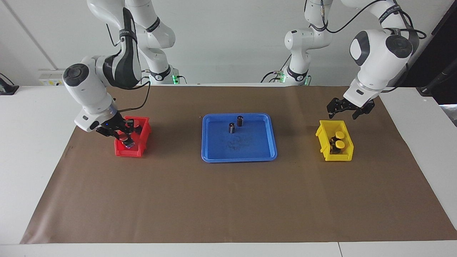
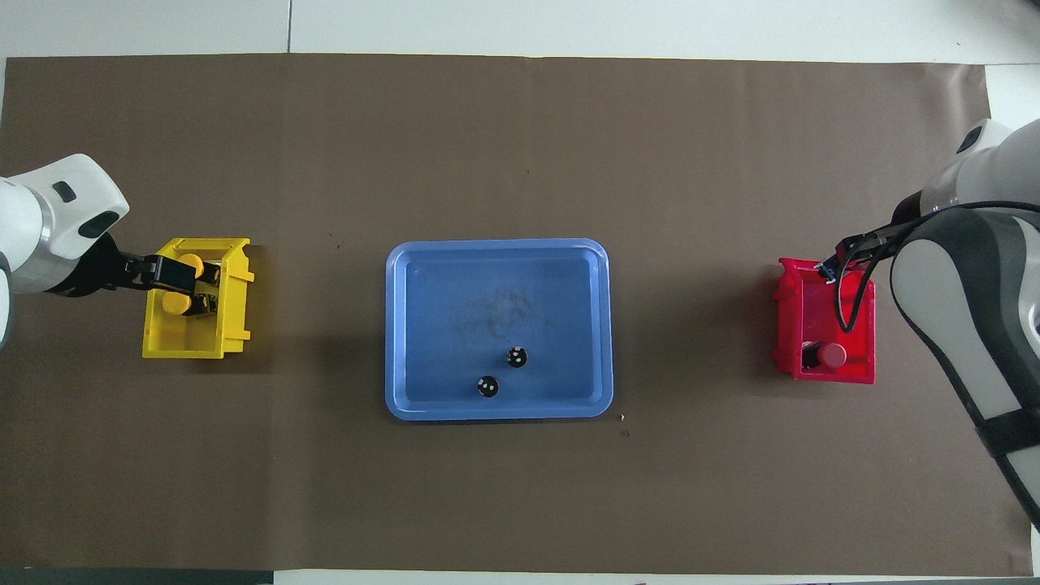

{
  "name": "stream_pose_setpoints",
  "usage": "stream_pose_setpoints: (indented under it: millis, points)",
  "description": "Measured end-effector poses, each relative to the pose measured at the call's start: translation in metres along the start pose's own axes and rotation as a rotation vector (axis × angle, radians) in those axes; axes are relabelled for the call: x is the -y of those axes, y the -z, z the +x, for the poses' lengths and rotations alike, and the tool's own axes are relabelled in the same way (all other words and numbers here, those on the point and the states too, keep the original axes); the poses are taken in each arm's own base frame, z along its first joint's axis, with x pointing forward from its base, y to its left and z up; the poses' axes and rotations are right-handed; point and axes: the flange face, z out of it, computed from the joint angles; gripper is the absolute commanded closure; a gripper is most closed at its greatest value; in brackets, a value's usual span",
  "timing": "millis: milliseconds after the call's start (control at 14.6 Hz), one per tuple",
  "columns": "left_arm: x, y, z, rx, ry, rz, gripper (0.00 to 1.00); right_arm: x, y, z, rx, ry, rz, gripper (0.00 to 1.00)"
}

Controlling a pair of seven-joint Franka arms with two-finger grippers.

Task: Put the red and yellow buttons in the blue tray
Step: 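Carry the red button to the blue tray with the right gripper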

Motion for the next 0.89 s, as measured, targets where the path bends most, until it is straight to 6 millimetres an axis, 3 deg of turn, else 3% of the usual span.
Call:
stream_pose_setpoints:
  millis: [68,205,342,548,753,890]
  points:
    - [0.010,-0.012,0.004,-0.009,-0.009,-0.002,0.12,0.021,0.017,0.012,-0.008,-0.001,-0.004,0.85]
    - [0.030,-0.036,0.012,-0.015,-0.020,-0.009,0.17,0.078,0.028,0.037,-0.033,-0.026,-0.010,0.85]
    - [0.036,-0.052,0.019,-0.027,-0.020,-0.012,0.17,0.146,0.024,0.055,-0.072,-0.061,-0.008,0.86]
    - [0.034,-0.066,0.023,-0.039,-0.025,-0.013,0.18,0.247,0.007,0.061,-0.114,-0.096,0.005,0.86]
    - [0.034,-0.075,0.020,-0.028,-0.029,-0.014,0.19,0.295,-0.014,0.062,-0.113,-0.092,0.007,0.86]
    - [0.033,-0.079,0.018,-0.023,-0.030,-0.015,0.18,0.326,-0.042,0.064,-0.093,-0.095,0.002,0.86]
